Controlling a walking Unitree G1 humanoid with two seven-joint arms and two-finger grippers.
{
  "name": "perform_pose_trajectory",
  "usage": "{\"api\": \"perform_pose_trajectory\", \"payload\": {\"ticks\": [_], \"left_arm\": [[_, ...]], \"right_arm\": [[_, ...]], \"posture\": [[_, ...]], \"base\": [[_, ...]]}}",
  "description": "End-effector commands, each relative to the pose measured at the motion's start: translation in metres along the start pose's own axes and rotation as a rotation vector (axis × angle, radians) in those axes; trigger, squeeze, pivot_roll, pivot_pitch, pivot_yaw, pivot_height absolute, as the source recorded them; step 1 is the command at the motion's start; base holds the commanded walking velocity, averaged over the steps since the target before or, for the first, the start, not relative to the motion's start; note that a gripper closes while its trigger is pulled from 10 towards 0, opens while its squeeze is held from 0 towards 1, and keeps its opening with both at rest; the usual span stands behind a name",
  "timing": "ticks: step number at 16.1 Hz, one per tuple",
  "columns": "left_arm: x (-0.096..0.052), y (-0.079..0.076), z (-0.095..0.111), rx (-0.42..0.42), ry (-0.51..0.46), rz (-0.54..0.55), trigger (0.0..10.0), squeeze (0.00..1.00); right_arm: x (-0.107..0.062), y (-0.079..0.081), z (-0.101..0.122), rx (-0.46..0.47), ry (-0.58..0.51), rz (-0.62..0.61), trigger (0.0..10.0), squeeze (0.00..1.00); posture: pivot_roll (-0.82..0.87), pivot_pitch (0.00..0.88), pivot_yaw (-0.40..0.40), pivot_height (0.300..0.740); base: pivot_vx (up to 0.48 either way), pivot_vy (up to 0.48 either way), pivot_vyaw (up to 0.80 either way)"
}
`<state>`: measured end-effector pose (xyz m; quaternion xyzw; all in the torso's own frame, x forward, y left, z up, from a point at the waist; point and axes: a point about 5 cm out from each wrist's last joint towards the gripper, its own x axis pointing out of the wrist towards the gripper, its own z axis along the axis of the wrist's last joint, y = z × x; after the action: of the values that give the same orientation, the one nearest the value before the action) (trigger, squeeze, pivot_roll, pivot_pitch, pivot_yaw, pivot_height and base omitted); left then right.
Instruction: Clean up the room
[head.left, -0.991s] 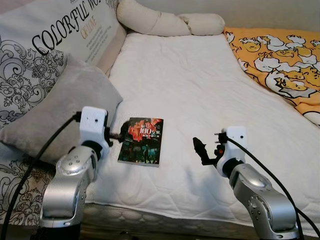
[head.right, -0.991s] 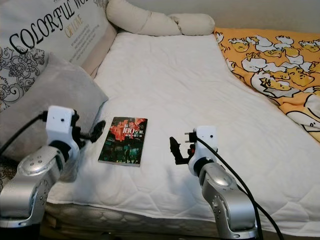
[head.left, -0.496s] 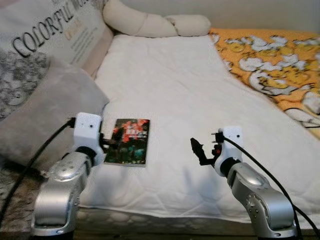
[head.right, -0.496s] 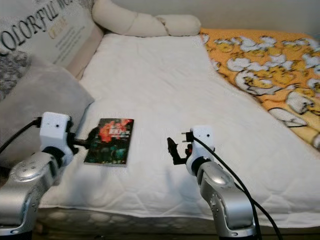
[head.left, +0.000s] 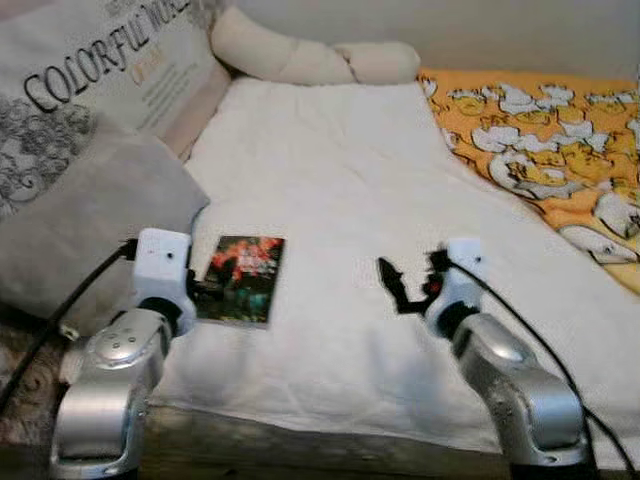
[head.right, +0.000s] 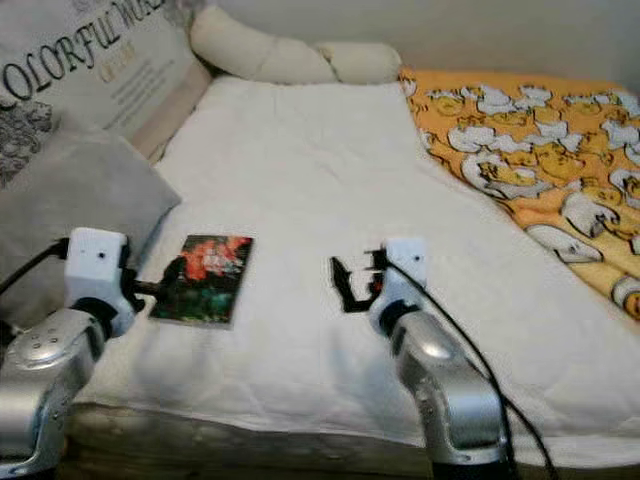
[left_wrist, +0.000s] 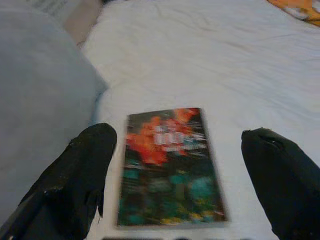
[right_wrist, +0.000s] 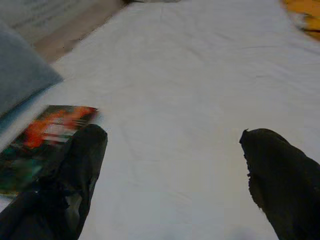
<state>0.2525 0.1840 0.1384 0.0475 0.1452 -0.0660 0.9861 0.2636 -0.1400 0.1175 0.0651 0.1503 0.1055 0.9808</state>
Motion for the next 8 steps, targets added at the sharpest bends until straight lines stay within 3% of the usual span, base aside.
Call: {"api": "perform_pose_trajectory", "payload": {"ticks": [1, 8], "left_arm": [[0.0015, 0.0023, 0.0010, 0.007, 0.004, 0.011, 10.0, 1.00], [0.0092, 0.0076, 0.0047, 0.022, -0.010, 0.036, 10.0, 1.00]], "right_arm": [[0.0022, -0.0024, 0.0035, 0.000, -0.016, -0.016, 10.0, 1.00], [0.0102, -0.0109, 0.0100, -0.009, -0.018, -0.072, 10.0, 1.00]], "posture": [[-0.05, 0.000, 0.005, 0.740], [-0.05, 0.000, -0.007, 0.740]], "base": [[0.000, -0.405, 0.00], [0.000, -0.406, 0.00]]}}
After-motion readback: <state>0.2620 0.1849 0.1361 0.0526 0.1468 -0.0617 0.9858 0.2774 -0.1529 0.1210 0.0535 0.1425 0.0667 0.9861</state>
